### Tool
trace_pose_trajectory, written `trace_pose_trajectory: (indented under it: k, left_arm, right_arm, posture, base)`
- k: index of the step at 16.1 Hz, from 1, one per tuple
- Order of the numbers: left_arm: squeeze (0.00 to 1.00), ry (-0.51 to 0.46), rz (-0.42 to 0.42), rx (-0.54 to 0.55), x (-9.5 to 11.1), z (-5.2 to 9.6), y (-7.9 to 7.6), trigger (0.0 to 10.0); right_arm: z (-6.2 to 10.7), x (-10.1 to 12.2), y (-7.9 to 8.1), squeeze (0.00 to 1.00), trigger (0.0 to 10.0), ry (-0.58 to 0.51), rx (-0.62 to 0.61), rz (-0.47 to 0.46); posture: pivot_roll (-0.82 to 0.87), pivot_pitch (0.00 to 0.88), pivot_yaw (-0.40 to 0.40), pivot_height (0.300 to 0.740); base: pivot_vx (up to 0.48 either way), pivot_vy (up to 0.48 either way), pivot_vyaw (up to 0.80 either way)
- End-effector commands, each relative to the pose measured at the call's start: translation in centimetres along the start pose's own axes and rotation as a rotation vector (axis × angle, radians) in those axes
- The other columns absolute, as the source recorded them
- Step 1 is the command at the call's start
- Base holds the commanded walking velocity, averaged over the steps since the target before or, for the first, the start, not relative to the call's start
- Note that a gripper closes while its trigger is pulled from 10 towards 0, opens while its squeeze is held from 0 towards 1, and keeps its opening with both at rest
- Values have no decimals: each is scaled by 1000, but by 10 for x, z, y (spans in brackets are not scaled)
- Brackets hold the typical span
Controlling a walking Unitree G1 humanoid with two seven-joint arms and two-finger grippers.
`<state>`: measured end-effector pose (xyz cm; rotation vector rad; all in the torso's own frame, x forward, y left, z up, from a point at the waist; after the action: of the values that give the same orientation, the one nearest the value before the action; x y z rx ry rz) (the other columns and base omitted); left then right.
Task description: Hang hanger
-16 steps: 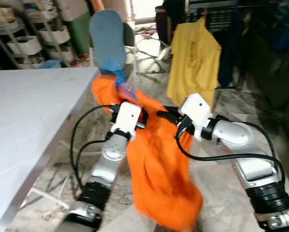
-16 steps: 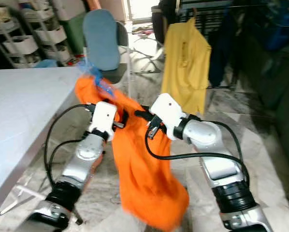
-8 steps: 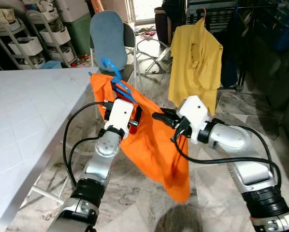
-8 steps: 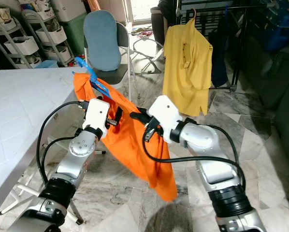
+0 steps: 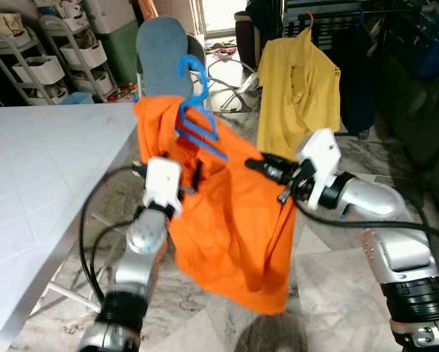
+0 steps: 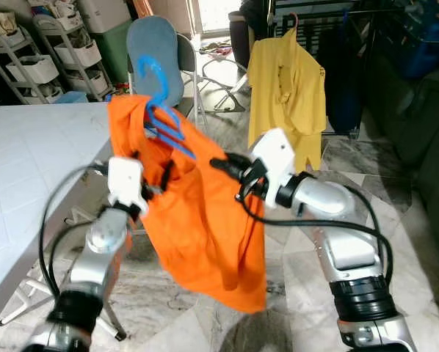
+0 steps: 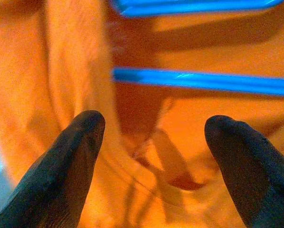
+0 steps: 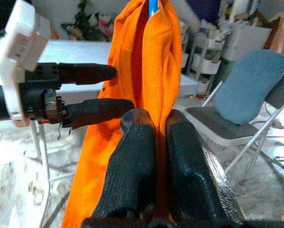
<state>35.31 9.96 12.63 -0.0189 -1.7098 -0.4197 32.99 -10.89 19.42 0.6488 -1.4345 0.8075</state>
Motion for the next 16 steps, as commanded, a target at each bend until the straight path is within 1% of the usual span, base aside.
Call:
trace_pose_trajectory:
  k: [1,2,3,4,5,6,7,8,10,11,13,14,16]
  left_arm:
    - [110,-38,-9,-57,8,4,2,10000]
    - [922,-65,-8,-90,12,8,4,10000]
    - [1000,-65,-13,-136,12,12,5,10000]
    - [1000,-75,-3,-272,13,21,-1,10000]
    - [1000,-81,1,-342,14,27,-5,10000]
    - [1000,-55,28,-462,9,39,-10,10000]
    - [1000,-40,48,-509,6,45,-10,10000]
    - [1000,-9,45,-554,0,50,-9,10000]
    - [1000,56,18,-639,-14,58,-3,10000]
    - [1000,63,-12,-685,-16,58,-1,10000]
    - [1000,69,-19,-739,-15,56,-2,10000]
    - [1000,65,-24,-765,-13,53,-3,10000]
    - [1000,72,-45,-778,-13,49,-2,10000]
  right_arm:
    - [2,-3,1,0,10000,20,34,31]
    - [8,-7,-5,0,10000,46,39,25]
    - [16,-13,-15,0,10000,91,26,37]
    - [33,-25,-29,0,10000,182,21,54]
    - [41,-31,-33,0,10000,215,32,61]
    - [58,-44,-42,0,10000,300,44,85]
    - [64,-46,-42,0,10000,311,76,73]
    - [68,-45,-43,0,10000,314,95,66]
    - [74,-40,-40,0,10000,319,173,72]
    - [75,-31,-36,0,10000,306,239,69]
    - [76,-18,-31,0,10000,296,324,80]
    - [82,-14,-29,0,10000,323,375,101]
    - [89,-11,-28,0,10000,349,418,111]
  posture:
    - [-154,0,135,740]
    - [-154,0,135,740]
    - [-154,0,135,740]
    - [-147,0,134,740]
    - [-147,0,134,740]
    - [-142,0,134,740]
    - [-140,0,139,740]
    - [-136,0,141,740]
    - [-136,0,147,740]
    - [-137,0,149,740]
    - [-144,0,160,740]
    - [-148,0,166,740]
    - [-151,0,170,740]
  base:
    - [0,0,0]
    - [0,0,0]
    - [0,0,0]
    - [0,0,0]
    - [0,0,0]
    - [0,0,0]
    - [0,0,0]
    - [0,0,0]
    - [0,0,0]
    - [0,0,0]
    - [0,0,0]
    - [0,0,0]
    - [0,0,0]
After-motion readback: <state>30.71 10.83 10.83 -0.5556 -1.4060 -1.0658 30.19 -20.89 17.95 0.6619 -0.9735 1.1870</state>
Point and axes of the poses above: a point about 5 cm out from each wrist's last joint towards the gripper, its own z axis pointing back from the gripper into the wrist, its own x axis along the axis of the wrist's last joint, y = z × x, the point moved 3 cm from there along -z, pointing out of the wrist towards the gripper, and after that the axes turned 9 degrees about -z, right-handed, at the moved point
